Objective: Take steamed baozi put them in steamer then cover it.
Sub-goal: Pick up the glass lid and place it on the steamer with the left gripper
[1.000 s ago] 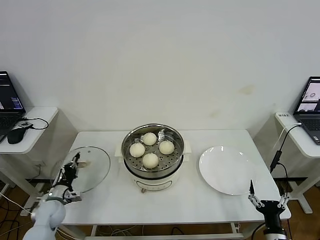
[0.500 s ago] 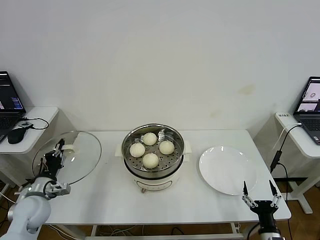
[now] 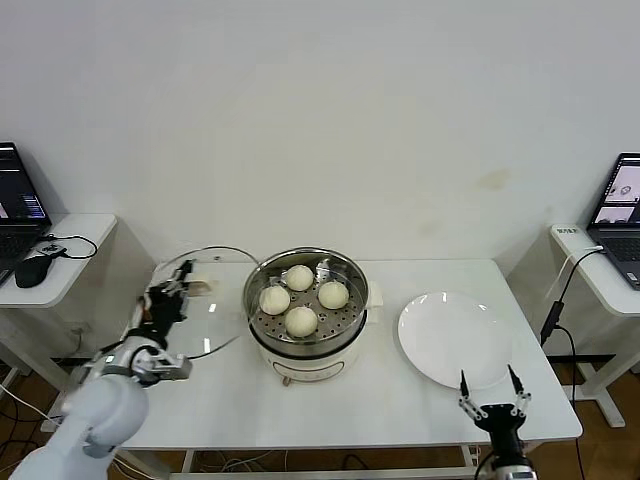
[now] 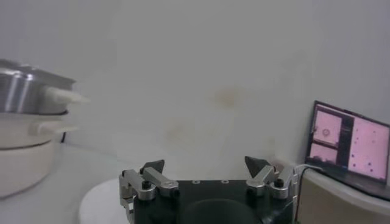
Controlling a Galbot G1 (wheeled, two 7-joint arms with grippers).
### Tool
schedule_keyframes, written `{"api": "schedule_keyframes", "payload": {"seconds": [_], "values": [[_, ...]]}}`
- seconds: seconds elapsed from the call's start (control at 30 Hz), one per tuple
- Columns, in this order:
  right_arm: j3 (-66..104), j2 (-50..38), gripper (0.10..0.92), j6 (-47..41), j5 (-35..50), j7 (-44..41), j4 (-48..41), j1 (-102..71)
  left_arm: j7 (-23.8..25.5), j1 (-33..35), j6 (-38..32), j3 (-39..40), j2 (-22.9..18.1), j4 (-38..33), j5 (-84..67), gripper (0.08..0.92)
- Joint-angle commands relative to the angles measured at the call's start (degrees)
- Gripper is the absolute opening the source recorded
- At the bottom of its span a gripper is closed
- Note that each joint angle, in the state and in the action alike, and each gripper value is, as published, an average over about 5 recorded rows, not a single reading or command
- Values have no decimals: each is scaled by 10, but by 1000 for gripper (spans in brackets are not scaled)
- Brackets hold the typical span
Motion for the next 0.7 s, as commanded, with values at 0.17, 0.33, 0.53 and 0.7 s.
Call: {"api": "schedule_keyframes", "payload": {"seconds": [0.17,0.33,0.53,0.7], "values": [[-40,24,823,-23,-104,17,-16,11,48,-178,114,209,-69,29,63,141],[-51,31,823,-36,-136,26,-18,10,101,-171,121,203,-119,37,196,141],[-64,34,823,-50,-154,34,-23,11,146,-175,122,196,-166,48,283,141],[-60,34,823,-49,-154,37,-26,9,168,-180,131,200,-203,59,307,141]]}}
